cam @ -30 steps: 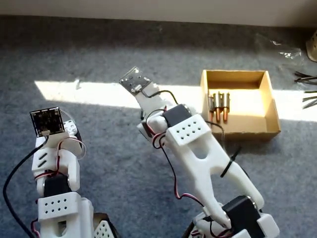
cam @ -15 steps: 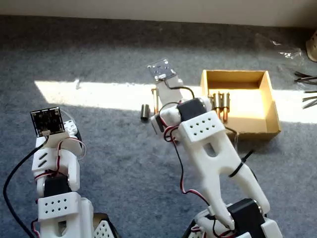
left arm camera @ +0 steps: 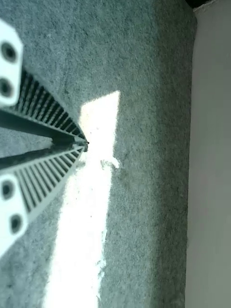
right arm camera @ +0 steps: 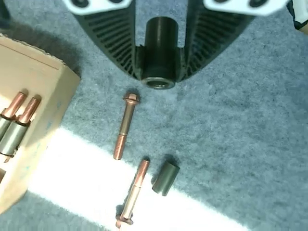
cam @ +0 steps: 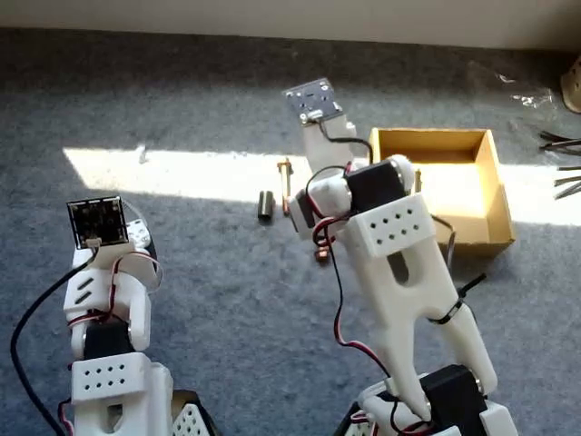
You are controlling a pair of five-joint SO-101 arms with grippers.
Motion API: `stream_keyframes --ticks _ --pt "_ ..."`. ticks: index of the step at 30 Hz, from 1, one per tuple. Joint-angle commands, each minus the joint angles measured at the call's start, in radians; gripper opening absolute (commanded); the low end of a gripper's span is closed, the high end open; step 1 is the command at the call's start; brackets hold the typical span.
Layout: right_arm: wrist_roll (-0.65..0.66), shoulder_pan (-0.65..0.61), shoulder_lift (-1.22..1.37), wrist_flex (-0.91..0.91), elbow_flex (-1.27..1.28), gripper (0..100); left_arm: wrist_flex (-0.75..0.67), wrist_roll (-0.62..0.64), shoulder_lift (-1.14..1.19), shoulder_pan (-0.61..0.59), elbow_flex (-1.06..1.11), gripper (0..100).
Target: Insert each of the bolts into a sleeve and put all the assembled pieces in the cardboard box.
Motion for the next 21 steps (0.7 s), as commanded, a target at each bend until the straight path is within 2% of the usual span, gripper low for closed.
stream_keyframes --ticks 1,4,10,14,21 --pt "0.052 0.012 -0.048 0.093 -0.122 0.5 -0.018 -0.006 -0.008 0.039 -0.008 1" --pt "0.115 0.03 -0.048 0.116 -0.154 0.5 -0.018 -0.006 -0.007 0.039 -0.008 1" --pt "0.127 0.102 -0.11 0.093 -0.136 0.5 -0.015 -0.04 -0.007 0.094 -0.013 1" --pt "0.15 0.09 -0.251 0.047 -0.019 0.5 0.015 -0.146 -0.005 0.171 -0.015 1" --pt "0.161 0.09 -0.455 -0.136 0.321 0.5 0.163 -0.147 -0.005 0.225 -0.088 1"
